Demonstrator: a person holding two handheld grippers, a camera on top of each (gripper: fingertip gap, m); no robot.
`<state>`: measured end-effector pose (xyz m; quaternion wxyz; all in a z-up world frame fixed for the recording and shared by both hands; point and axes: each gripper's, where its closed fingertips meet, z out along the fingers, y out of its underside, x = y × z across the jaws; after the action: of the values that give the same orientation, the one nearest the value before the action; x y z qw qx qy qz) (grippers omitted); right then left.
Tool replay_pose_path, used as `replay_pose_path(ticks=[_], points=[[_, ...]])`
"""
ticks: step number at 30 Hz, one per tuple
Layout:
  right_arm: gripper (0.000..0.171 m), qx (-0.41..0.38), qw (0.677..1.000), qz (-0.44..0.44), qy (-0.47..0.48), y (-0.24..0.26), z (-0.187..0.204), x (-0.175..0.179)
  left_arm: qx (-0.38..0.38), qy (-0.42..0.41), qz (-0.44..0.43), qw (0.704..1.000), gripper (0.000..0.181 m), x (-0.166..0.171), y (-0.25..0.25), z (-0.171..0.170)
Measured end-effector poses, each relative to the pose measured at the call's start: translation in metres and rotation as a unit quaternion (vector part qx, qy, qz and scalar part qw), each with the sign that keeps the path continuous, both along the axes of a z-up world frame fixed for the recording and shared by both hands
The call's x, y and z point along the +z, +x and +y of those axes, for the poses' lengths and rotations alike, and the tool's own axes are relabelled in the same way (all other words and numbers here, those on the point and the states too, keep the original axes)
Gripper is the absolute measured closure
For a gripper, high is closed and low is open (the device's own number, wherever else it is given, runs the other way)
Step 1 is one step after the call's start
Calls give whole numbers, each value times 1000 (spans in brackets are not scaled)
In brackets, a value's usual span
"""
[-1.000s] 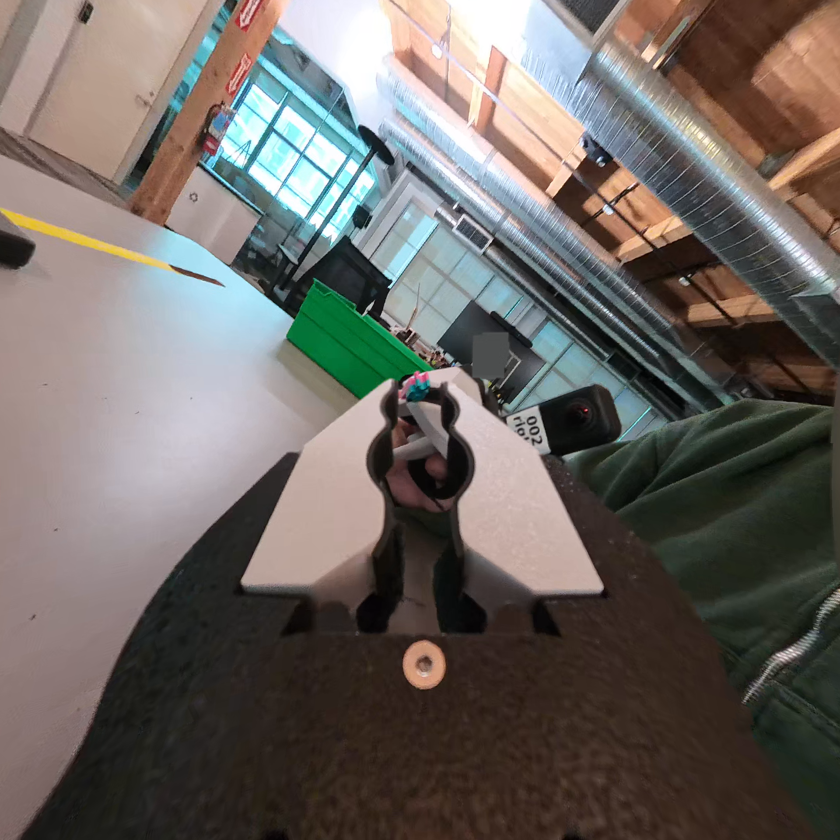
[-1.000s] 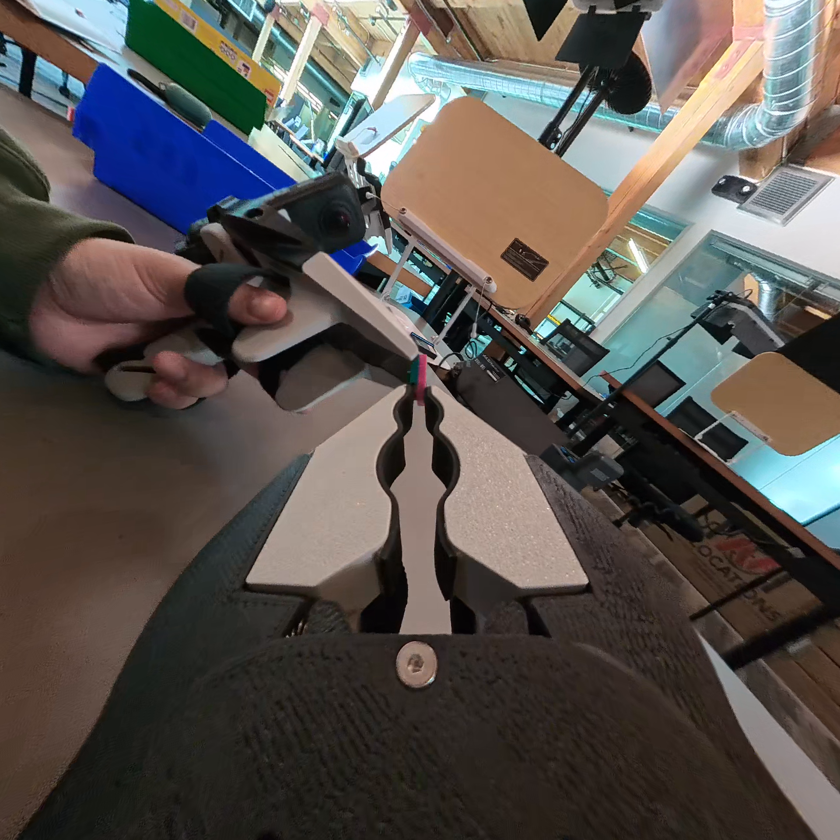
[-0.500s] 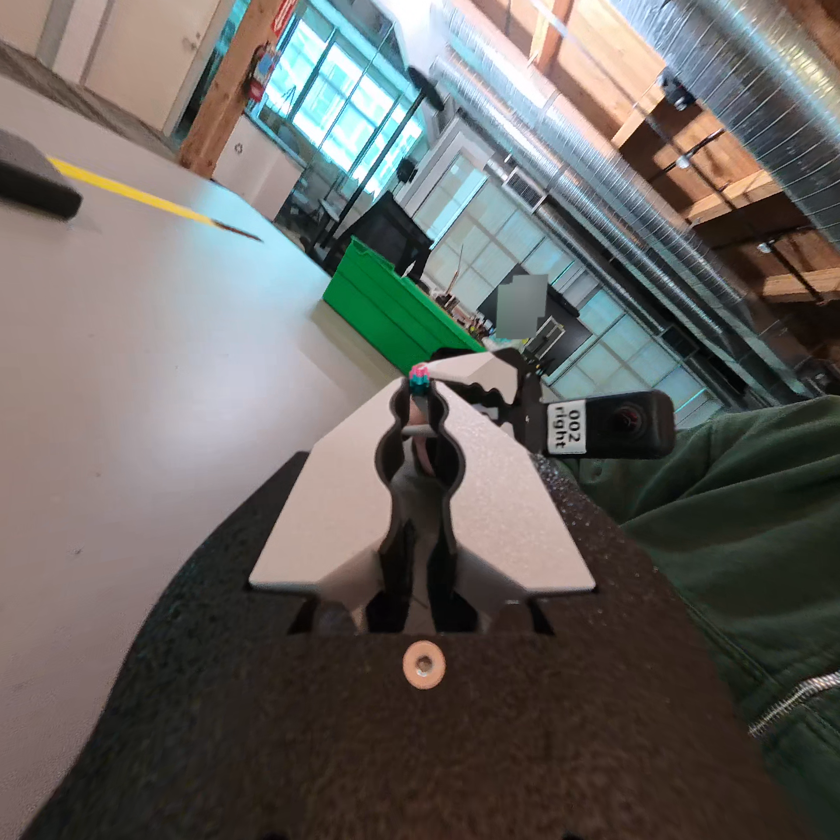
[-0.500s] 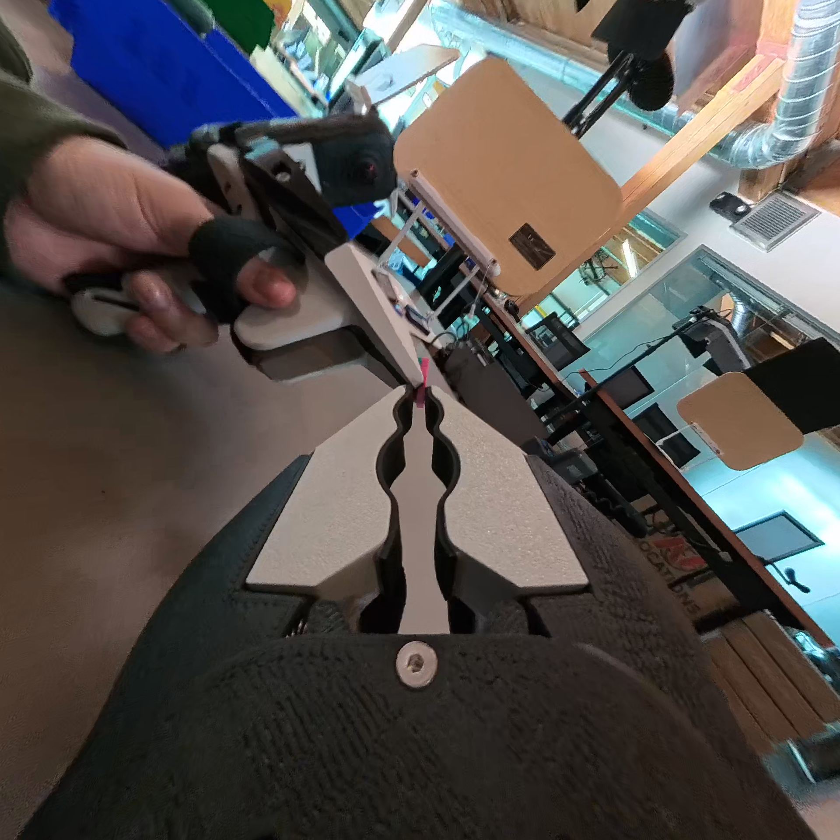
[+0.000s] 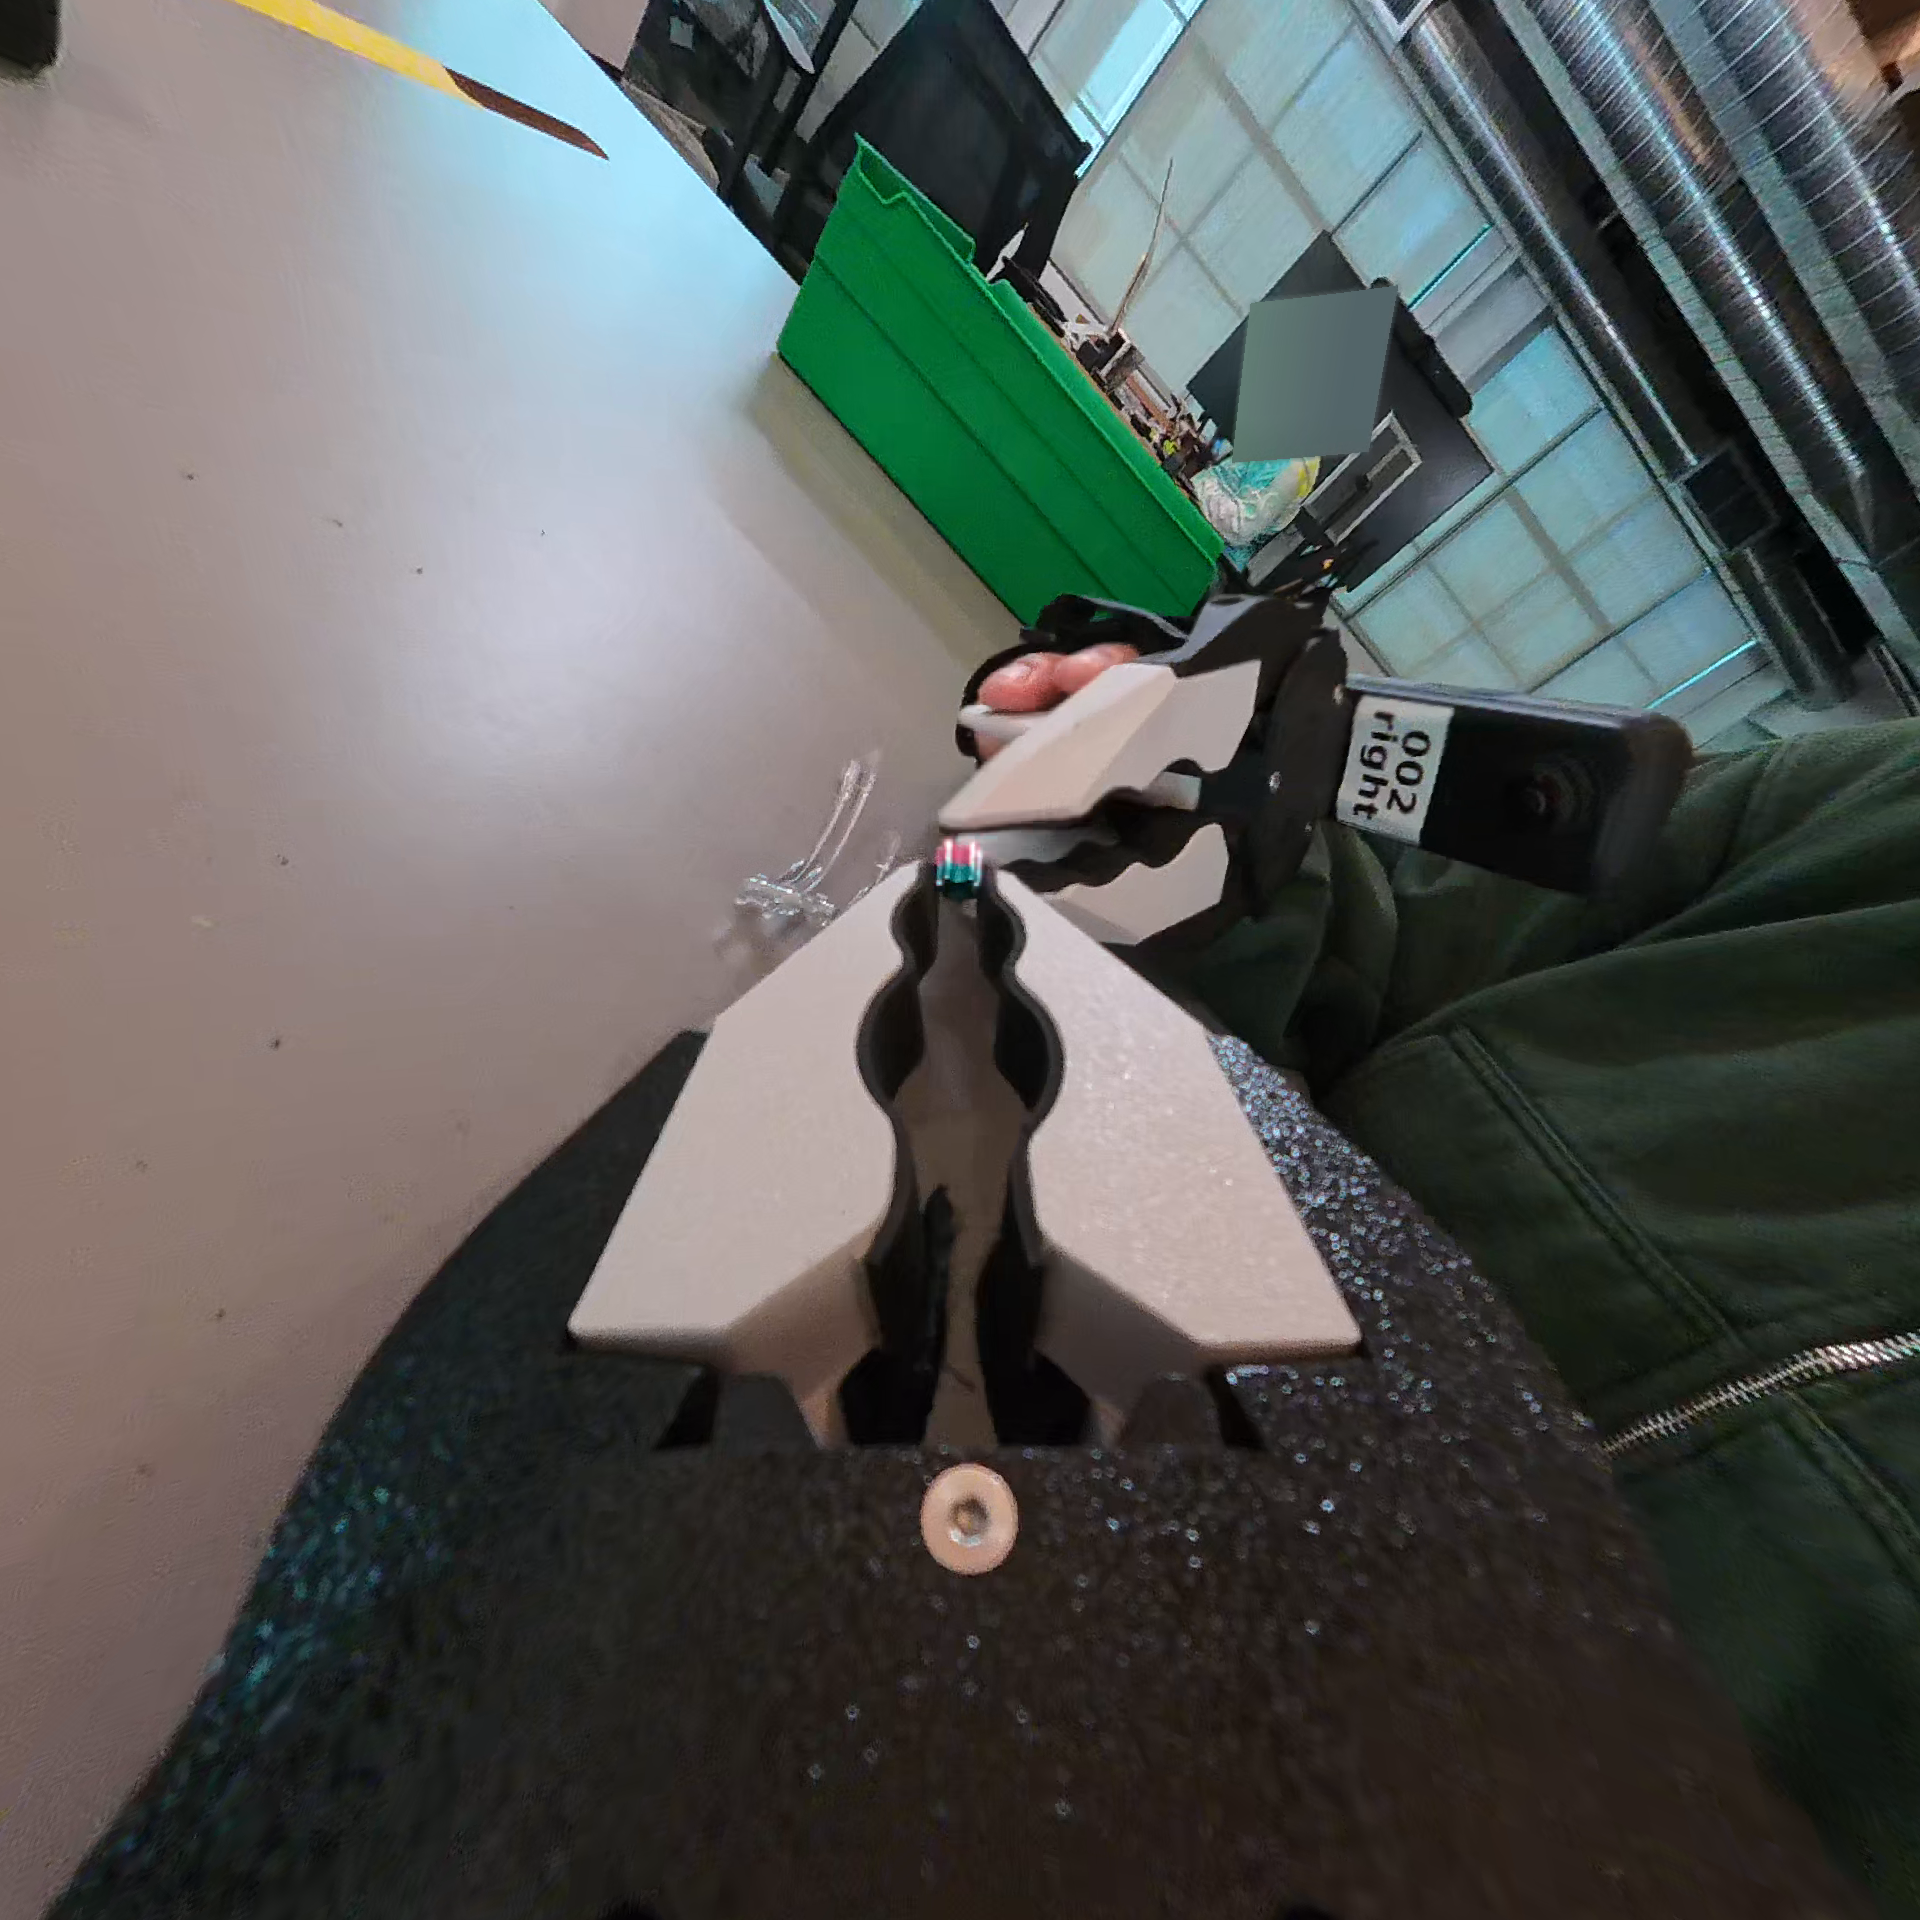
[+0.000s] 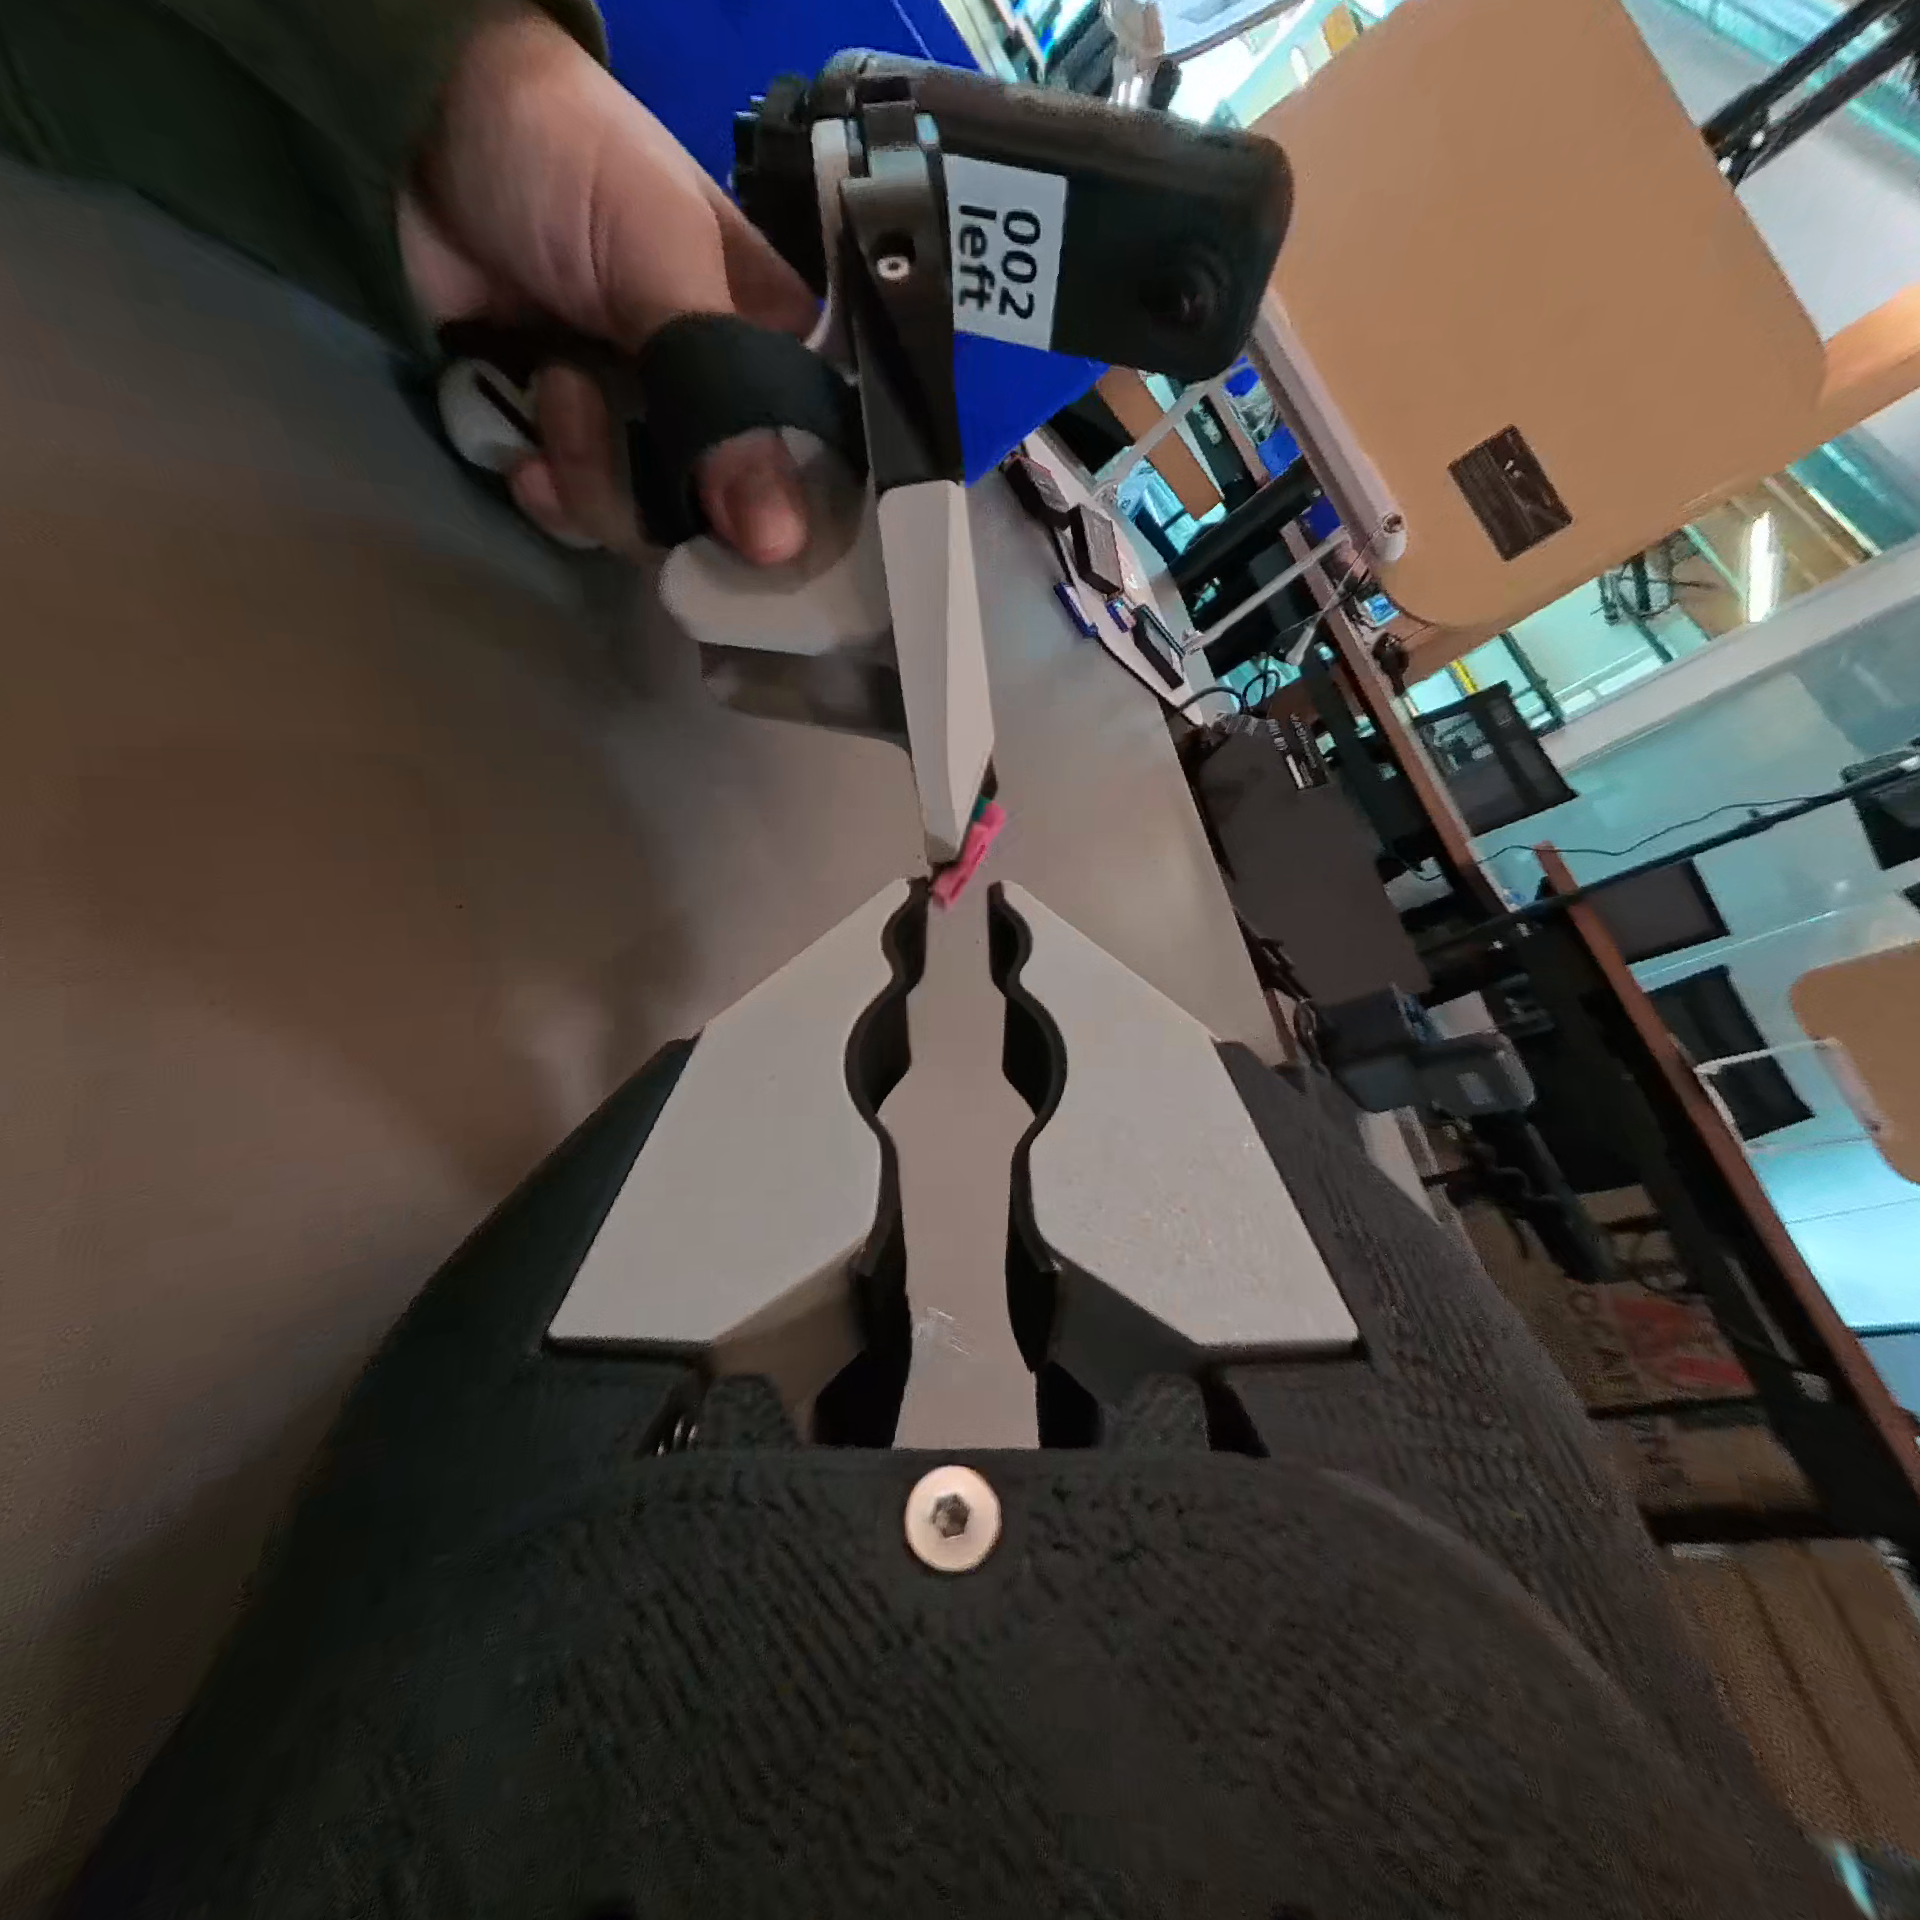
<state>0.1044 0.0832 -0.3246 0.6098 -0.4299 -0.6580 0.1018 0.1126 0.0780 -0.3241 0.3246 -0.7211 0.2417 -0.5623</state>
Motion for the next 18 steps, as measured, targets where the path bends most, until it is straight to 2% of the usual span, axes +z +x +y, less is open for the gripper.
replay_pose_path(ticks=[3,9,18], points=[[168,9,1000,-1,-18,-1,-2,-3,-3,-8,-1,1000,176,-1,0,0],[170,-9,998,12,-64,-1,1,-2,-1,-17,-8,1000,176,0,-1,0],[171,-60,998,15,-25,1,9,-1,19,-24,-2,1000,176,-2,-2,4]])
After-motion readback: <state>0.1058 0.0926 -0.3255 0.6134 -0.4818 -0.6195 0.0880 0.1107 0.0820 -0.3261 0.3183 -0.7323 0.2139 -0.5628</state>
